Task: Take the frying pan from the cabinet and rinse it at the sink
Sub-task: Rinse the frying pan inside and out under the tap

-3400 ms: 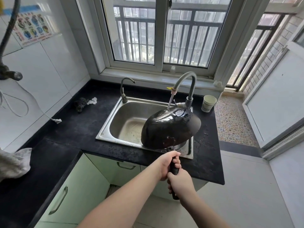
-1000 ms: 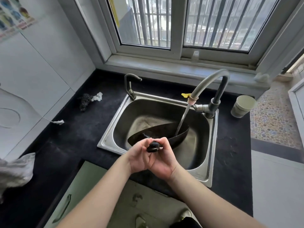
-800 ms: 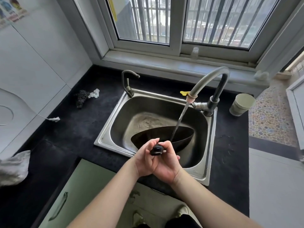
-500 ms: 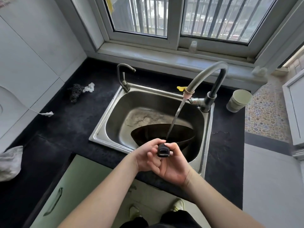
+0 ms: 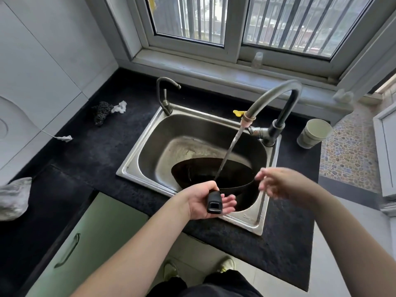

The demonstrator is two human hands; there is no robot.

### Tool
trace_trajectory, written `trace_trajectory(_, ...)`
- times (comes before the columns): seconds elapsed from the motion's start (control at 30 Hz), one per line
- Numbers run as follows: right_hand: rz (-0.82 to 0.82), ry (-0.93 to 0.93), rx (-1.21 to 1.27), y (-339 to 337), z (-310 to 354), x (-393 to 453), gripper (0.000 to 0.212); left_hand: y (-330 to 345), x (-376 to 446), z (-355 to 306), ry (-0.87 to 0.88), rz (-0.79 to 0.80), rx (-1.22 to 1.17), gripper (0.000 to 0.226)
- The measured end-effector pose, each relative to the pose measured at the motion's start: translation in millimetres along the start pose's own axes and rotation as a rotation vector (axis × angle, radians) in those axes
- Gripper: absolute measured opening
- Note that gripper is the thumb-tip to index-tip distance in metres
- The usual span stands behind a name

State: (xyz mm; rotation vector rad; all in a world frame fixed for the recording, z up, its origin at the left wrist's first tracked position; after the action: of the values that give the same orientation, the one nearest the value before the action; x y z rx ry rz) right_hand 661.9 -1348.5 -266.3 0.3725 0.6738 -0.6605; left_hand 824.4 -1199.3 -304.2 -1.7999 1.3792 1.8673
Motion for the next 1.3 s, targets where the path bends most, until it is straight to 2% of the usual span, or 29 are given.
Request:
trace_trajectory(0.13,-0.278,-0.267,-0.118,-19.7,22.9,40.5,0.026,-8.2,9.1,1.7,0.016,-0.105,-0.207,0.004)
trace_trajectory(0.23,-0.42,-0.46,-0.284,-25.0,37.3,69.3,0.034,-19.3,10.5,1.9,-0.022,-0.06,-0.205,0.012)
trace_trajectory(0.33,-0.5,-0.525,-0.488,-26.1,51.6,91.7,0.037,-31.2,8.0,1.6,-0.028,-0.09,-0.141,0.021)
trace_trajectory(0.47,-0.469,-0.573,-0.68,-30.3,70.0,125.8,0.043,-36.8,6.4,5.6,-0.033,-0.125,-0.073,0.024)
trace_trajectory(0.63,-0.356,-0.538,-1.103,-22.2,83.4,151.2,0.035,-34.6,14.2,14.2,-0.043,-0.124,0.006,0.032)
trace_trajectory(0.73,-0.335,-0.529,-1.262,-24.6,80.4,155.6,0.033,-34.1,15.8,17.4,-0.031,-0.134,-0.003,0.032)
trace_trajectory(1.0,-0.397,-0.802,-1.361,-41.5,80.2,149.6,0.015,-33.9,14.5,18.4,-0.019,-0.162,0.024,0.029)
trace_trajectory(1.3,-0.486,-0.723,-1.313,-55.8,85.1,147.7,0.019,-46.7,10.8,23.1,-0.027,-0.158,0.058,0.027)
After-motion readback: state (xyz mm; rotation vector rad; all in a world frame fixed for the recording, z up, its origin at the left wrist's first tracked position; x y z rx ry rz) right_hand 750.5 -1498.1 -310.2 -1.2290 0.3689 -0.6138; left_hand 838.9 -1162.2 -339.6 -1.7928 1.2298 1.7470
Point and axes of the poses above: each hand's wrist, its own x-axis towards the middle knuckle, its own y-axis out of the palm, z = x × y, the point moved 3 cm from there along x, towards the middle knuckle, and after that the axes turned 10 degrees about x, right-handed, at the moved point
